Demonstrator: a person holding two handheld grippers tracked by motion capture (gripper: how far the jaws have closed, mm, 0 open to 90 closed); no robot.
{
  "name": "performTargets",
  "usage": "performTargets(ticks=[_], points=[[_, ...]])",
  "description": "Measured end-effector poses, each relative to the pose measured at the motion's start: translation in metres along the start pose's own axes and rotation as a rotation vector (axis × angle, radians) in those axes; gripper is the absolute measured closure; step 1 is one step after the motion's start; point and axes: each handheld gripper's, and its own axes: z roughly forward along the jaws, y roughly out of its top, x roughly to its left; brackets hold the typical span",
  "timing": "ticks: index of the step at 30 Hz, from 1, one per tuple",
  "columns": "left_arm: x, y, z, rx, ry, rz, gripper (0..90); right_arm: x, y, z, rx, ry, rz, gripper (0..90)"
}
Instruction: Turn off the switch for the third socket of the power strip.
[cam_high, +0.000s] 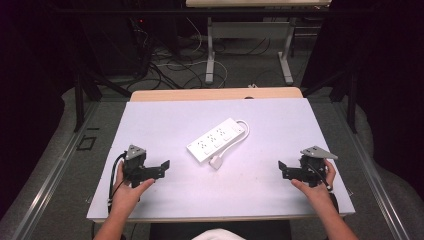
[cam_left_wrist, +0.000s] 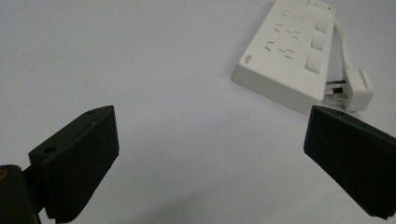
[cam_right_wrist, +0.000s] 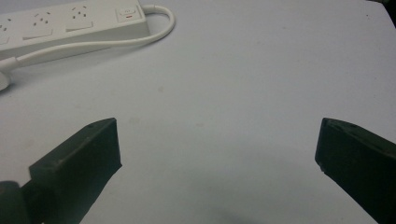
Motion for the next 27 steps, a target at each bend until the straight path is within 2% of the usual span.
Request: performTargets(ticks=[4,9,17,20,23,24,27], points=[[-0.008,0.003,-0.001,-0.013,-0.013,0.014,5.9,0.003,0.001,0.002,0.002,0.008,0.000,0.0],[-0.013,0.007,-0.004,-0.007,-0.020,0.028,8.6,0.004,0.003,0.004,0.000,0.013,0.002,0.0],[-0.019,0.015,-0.004,-0.010,-0.002,0.026,15.5,0.007,0.004,0.011,0.009,0.031,-0.026,0.0],[-0.022,0.020,-0.003,-0.004,0.004,0.039,16.0,0.009,0.004,0.011,0.010,0.031,-0.024,0.0],[-0.026,0.024,-0.001,-0.009,0.000,0.036,16.4,0.010,0.004,0.011,0.009,0.035,-0.015,0.0],[-0.028,0.029,-0.001,-0.006,0.005,0.050,16.7,0.010,0.004,0.012,0.008,0.036,-0.019,0.0],[-0.031,0.033,0.001,-0.009,-0.002,0.052,17.3,0.010,0.004,0.012,0.006,0.037,-0.027,0.0]])
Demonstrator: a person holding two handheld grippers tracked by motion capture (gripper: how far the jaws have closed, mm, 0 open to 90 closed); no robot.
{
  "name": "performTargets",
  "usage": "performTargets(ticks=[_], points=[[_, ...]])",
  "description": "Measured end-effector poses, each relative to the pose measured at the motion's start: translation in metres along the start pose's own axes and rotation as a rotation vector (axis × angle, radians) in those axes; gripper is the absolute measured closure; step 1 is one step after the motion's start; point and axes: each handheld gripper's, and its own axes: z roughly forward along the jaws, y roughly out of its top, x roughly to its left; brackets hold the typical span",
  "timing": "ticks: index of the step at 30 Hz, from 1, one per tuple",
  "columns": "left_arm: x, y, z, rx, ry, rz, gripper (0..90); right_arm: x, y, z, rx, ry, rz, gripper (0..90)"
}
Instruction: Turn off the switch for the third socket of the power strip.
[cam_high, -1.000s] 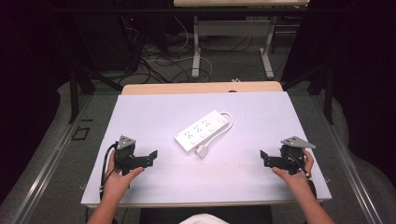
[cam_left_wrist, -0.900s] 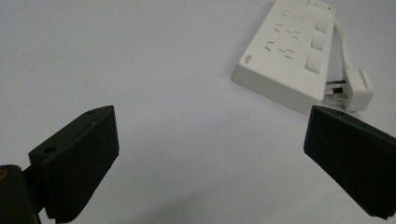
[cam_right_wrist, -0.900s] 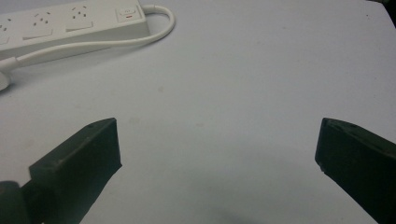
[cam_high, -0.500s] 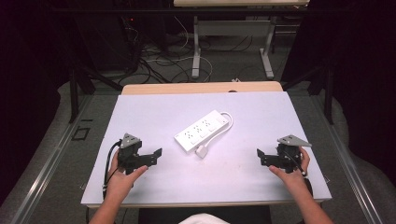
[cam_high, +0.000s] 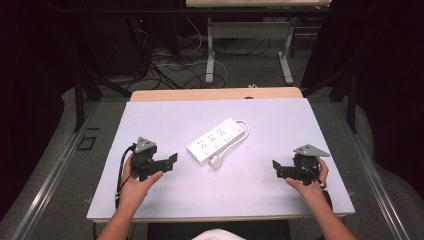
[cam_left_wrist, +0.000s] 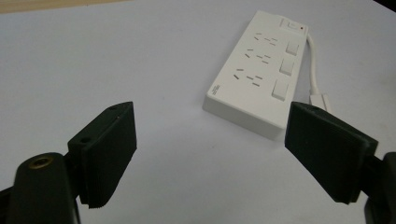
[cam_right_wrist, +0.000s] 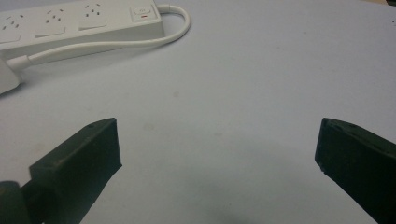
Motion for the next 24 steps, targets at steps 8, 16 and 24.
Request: performTargets(ticks=[8,16,24], points=[[-0.009,0.014,0.010,0.004,-0.016,0.022,20.5,0.001,0.000,-0.001,0.002,0.002,0.006,0.0],[-0.015,0.024,0.015,0.007,-0.027,0.045,21.4,0.000,-0.002,0.000,0.007,-0.004,-0.004,0.0],[-0.023,0.034,0.022,0.002,-0.037,0.077,21.9,-0.001,-0.003,-0.002,0.000,-0.015,-0.002,0.0]])
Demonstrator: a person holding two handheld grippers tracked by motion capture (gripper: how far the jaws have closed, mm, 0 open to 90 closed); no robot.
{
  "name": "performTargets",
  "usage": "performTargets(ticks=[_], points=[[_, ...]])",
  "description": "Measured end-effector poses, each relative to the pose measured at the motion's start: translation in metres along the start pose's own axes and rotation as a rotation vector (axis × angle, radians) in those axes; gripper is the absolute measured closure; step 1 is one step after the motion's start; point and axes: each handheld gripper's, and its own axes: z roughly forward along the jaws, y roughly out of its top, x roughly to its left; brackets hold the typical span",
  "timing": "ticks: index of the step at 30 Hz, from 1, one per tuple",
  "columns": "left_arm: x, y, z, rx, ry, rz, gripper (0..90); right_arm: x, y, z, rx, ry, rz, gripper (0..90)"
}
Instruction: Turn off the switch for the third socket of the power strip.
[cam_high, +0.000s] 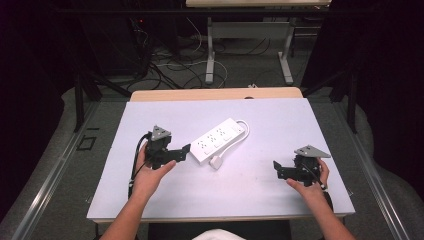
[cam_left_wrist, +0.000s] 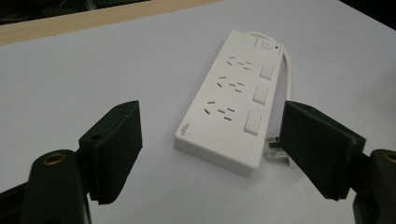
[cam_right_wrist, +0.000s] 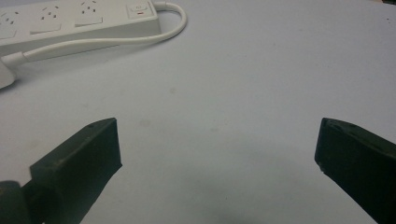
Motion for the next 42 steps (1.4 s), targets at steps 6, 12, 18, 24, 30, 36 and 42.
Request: performTargets(ticks=[6,12,18,24,30,36,42], points=[[-0.006,0.009,0.005,-0.010,0.009,0.011,22.4,0.001,0.000,0.001,0.004,0.002,-0.003,0.0],[-0.012,0.020,0.010,-0.002,0.001,0.023,23.0,0.001,0.000,0.001,0.004,0.003,0.001,0.0],[-0.019,0.028,0.016,-0.004,0.003,0.035,24.1,0.001,0.000,0.000,0.004,0.001,-0.001,0.1],[-0.022,0.036,0.021,0.003,0.003,0.052,25.2,0.000,0.000,0.000,0.004,-0.002,0.000,0.3],[-0.026,0.042,0.028,0.019,-0.003,0.046,26.1,0.000,0.000,0.000,0.008,-0.004,-0.002,0.5],[-0.030,0.046,0.037,0.043,-0.002,0.055,26.8,0.000,0.000,0.000,0.012,-0.001,0.001,0.7],[-0.033,0.052,0.044,0.072,0.001,0.054,27.9,0.000,0.000,0.002,0.006,-0.002,0.002,1.0]])
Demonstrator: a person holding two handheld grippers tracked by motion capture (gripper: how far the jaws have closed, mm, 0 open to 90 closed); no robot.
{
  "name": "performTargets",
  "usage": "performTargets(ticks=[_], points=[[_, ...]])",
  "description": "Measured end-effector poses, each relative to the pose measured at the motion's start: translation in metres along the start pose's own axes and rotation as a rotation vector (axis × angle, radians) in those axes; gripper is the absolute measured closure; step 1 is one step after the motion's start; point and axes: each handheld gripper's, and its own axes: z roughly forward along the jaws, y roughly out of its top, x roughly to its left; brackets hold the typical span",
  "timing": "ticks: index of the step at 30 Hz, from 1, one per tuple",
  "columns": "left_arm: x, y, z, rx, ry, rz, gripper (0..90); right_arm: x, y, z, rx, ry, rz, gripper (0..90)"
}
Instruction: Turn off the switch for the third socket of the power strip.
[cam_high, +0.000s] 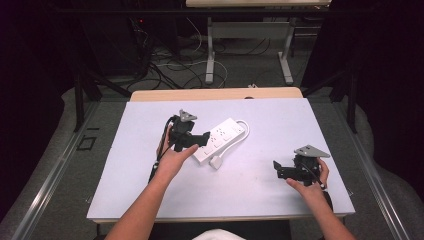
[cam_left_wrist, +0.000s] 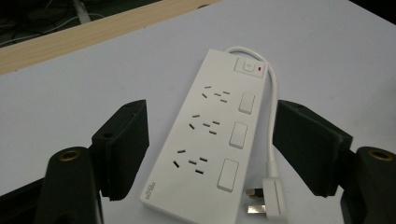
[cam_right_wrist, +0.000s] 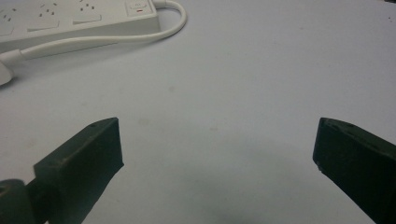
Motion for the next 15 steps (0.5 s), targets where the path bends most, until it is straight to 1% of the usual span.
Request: performTargets(ticks=[1,2,3,4,5,6,8,9,10,11,12,14,15], points=[[0.000,0.001,0.001,0.001,0.006,0.002,28.2,0.000,0.000,0.000,0.005,0.008,0.000,1.0],[0.001,0.002,0.001,0.019,0.004,0.012,28.6,0.000,0.000,0.000,0.004,0.008,0.000,1.1],[-0.001,0.002,0.003,0.012,0.007,-0.003,29.0,0.000,0.000,0.000,-0.001,0.001,-0.001,1.2],[-0.001,0.003,0.004,0.017,0.006,-0.003,29.2,0.000,0.000,0.000,-0.001,0.002,-0.001,1.3],[0.000,0.003,0.005,0.024,0.005,0.007,29.2,0.000,0.000,0.000,-0.001,0.002,-0.001,1.3],[0.000,0.004,0.006,0.028,0.004,0.003,29.4,0.000,0.000,0.000,0.005,0.009,-0.001,1.4],[-0.001,0.004,0.009,0.036,0.000,-0.002,30.0,0.000,0.000,0.000,0.004,0.007,0.000,1.6],[0.000,0.004,0.009,0.049,-0.005,-0.005,30.0,0.000,0.000,0.000,0.004,0.007,0.000,1.6],[-0.001,0.004,0.011,0.043,-0.003,-0.016,30.3,0.000,0.000,0.000,0.000,0.003,0.001,1.7],[0.000,0.004,0.012,0.052,-0.006,-0.015,30.8,0.000,0.000,0.000,0.001,0.005,0.001,1.8],[0.000,0.004,0.013,0.056,-0.007,-0.026,30.8,0.000,0.000,0.000,0.001,0.005,0.001,1.8],[0.000,0.004,0.016,0.069,-0.015,-0.031,31.2,0.000,0.000,0.000,0.002,0.006,0.000,1.9],[0.000,0.004,0.016,0.077,-0.017,-0.043,31.4,0.000,0.000,0.000,0.002,0.007,0.002,2.0]])
